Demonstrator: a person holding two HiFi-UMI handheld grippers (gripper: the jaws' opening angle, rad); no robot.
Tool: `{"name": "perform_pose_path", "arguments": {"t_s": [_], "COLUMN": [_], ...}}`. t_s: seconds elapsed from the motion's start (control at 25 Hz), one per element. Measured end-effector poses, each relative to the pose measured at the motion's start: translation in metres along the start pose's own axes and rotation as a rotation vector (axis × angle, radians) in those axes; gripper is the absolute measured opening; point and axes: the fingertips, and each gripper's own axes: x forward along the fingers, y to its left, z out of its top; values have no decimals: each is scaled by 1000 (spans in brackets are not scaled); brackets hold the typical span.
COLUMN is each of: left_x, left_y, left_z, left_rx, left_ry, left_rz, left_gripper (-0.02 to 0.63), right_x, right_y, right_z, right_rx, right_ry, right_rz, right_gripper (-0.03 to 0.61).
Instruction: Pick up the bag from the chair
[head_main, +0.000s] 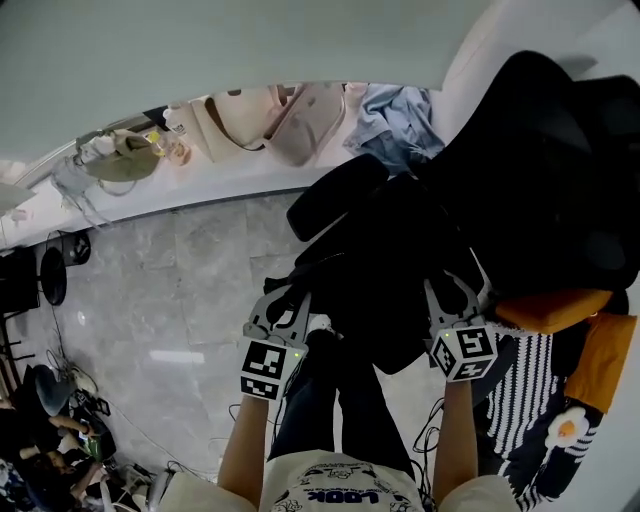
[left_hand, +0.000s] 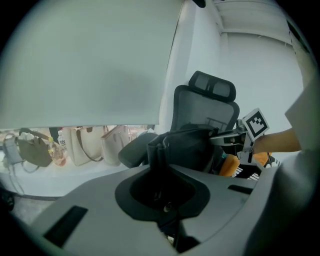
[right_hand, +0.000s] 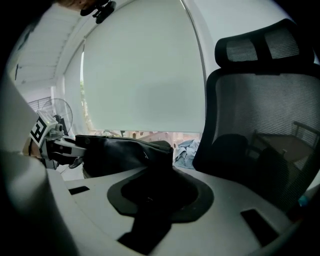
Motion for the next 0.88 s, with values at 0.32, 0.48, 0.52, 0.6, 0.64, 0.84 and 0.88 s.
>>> {"name": "perform_pose_path", "arguments": {"t_s": [0.32,0.48,0.52,0.6,0.64,0.84,0.88], "left_x": [-43,-60,-64,-71,-76,-107,-115], "left_y": [-10,-17,-20,-27,-31,-55,-60], "left_z": [48,70,74,81,84,99,102], "left_rx": [25,31,33,43,48,61,64], "left_ry": [-92,-118,-125,-141,-150,-190,-201], "left_rz": [36,51,55,64,67,91,101], "left_gripper": [29,29,28,29,29,29,28], "right_x": [-47,-67,-72,-84,-90,-127,-136], "right_y": [16,20,20,20,21,27,28], "right_z": [47,68,73,80,83,96,98], "right_rx": [17,-2,-8,-12,-12,-15,-17], "right_ry": [-90,-125,-134,-156,-168,-222,-231], "right_rz": [-37,-40,-40,-46,-49,-44,-42], "right_gripper": [115,115,114,114,114,114,114]}}
